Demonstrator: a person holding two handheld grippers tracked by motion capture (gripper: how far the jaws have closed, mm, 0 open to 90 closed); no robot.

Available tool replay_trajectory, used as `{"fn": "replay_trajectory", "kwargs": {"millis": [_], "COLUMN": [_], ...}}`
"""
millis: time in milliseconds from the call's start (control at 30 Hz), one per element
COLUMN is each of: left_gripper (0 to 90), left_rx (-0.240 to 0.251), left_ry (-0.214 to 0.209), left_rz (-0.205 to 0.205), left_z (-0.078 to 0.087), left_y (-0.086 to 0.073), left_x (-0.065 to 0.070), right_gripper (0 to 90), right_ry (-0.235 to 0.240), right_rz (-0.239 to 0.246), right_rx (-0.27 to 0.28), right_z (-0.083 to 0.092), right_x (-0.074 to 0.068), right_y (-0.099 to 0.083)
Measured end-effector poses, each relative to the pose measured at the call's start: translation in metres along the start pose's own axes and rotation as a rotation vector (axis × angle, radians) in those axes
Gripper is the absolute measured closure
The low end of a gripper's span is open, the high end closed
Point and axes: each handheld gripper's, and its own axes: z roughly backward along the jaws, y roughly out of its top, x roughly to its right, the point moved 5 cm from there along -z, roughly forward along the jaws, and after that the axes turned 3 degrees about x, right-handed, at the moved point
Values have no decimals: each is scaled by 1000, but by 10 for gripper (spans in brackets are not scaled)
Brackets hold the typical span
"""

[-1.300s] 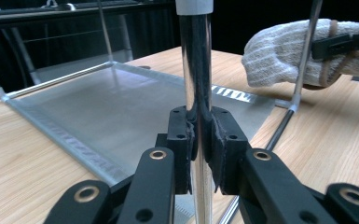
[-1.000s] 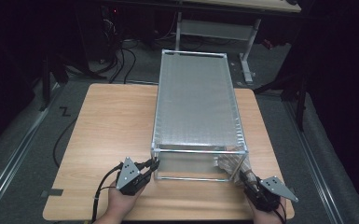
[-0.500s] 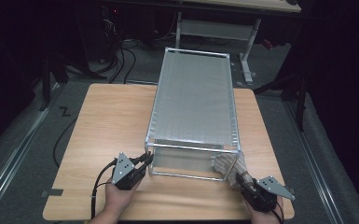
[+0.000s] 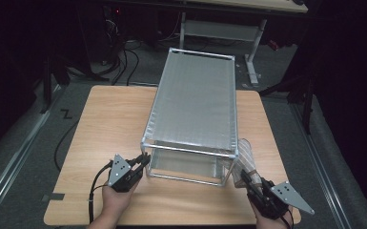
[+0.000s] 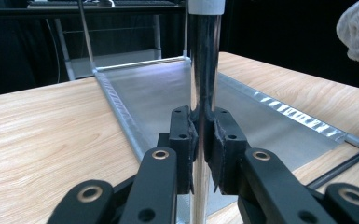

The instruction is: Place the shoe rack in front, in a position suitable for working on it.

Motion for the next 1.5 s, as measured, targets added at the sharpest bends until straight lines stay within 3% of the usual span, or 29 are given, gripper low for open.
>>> {"fn": "replay_trajectory", "kwargs": {"millis": [133,200,567,900,1133,1200,1333,1500], "left_gripper": [800,801,800,712,689,687,680,664], "left_rx": [0,2,8,-18,-16,-14,-28,-36], "left_ry": [12,25,69,84,132,146,133,113], "left_rz": [8,20,39,45,55,57,40,19], "left_z": [0,0,2,16,35,42,47,46], "left_y": [0,0,-1,-5,-7,-8,-10,-11], "left_x": [-6,-12,-28,-29,-34,-34,-27,-19], "right_gripper": [696,695,690,688,687,687,687,686], "right_ry": [19,40,83,93,154,195,242,247], "right_rz": [6,6,12,-6,25,48,75,77], "right_rx": [-29,-76,-228,-215,-219,-223,-227,-226], "right_z": [-3,-10,-33,-41,-58,-67,-76,-81], "right_x": [-3,-7,-16,-21,-40,-54,-69,-70], "right_y": [-7,-17,-48,-45,-41,-41,-41,-39]}}
